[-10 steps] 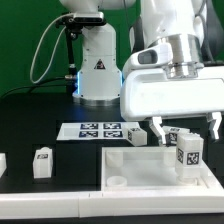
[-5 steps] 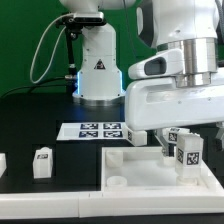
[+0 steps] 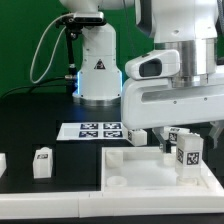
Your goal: Assemble one leg
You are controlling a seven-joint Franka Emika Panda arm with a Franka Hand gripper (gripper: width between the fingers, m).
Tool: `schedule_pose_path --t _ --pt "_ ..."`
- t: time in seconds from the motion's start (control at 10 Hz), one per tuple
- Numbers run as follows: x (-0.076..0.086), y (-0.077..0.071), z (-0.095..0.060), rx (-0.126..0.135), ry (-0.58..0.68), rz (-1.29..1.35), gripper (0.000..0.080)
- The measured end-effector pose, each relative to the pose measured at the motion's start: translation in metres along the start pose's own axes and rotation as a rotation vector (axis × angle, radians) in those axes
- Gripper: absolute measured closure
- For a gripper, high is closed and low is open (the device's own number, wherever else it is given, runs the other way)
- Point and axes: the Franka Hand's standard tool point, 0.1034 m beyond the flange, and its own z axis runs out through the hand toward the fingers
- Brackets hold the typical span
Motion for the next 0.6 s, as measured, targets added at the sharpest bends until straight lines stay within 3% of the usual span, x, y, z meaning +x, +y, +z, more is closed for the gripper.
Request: schedule_pose_path --t 0.1,0.2,0.3,0.6 --pt "-0.0001 -0.0002 0.0 0.0 0.0 0.028 0.0373" --pt "-0.0001 -0.0004 0.0001 0.001 0.0 0.088 0.0373" --pt "-0.0002 -0.0007 0.0001 0.001 0.0 0.162 0.0514" --pt "0.0028 -0.0015 0.0015 0.003 0.022 0.388 0.0514"
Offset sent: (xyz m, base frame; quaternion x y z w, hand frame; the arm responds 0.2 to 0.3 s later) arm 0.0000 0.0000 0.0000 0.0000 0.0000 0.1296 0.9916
